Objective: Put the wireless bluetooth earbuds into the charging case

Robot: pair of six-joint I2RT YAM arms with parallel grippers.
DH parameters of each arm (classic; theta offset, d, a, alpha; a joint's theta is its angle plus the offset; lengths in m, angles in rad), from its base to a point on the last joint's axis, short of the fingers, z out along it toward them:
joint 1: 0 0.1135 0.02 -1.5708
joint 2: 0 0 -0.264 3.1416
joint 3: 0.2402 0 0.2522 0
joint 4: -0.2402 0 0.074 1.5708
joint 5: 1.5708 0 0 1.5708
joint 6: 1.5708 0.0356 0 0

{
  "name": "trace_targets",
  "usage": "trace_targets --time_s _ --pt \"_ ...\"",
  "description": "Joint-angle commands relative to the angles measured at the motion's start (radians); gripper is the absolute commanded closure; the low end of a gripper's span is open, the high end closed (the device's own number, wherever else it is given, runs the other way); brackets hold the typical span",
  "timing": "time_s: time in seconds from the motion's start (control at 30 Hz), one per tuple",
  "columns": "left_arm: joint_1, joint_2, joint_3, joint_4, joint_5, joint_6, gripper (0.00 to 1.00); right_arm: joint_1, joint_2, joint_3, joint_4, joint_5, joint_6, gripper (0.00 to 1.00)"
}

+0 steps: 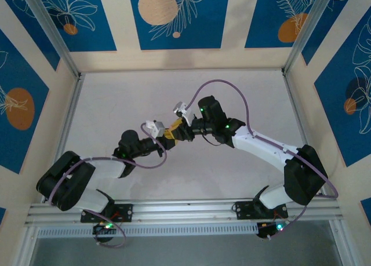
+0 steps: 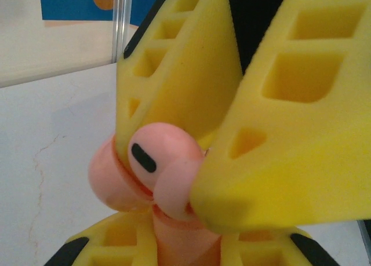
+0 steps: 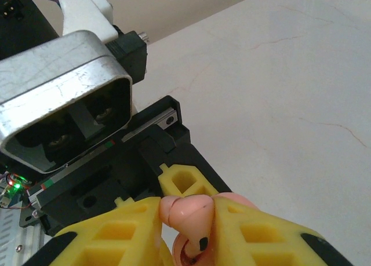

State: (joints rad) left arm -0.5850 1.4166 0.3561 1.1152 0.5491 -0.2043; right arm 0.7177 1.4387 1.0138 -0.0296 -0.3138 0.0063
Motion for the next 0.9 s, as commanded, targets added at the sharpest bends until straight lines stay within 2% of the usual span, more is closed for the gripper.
trace_targets --time_s 0.0,0.5,0.87 --pt "-0.007 -0.044 0.032 0.089 0.009 0.034 0.8 0.006 0.026 0.006 -0.082 0.028 -0.003 0.7" --pt "-0.007 -0.062 0.029 0.06 -0.002 0.05 0.8 0.005 0.018 0.019 -0.063 0.039 0.017 0.58" --pt "-0.007 -0.097 0.003 -0.05 -0.08 0.168 0.8 -0.014 -0.085 0.023 -0.045 -0.016 0.098 0.54"
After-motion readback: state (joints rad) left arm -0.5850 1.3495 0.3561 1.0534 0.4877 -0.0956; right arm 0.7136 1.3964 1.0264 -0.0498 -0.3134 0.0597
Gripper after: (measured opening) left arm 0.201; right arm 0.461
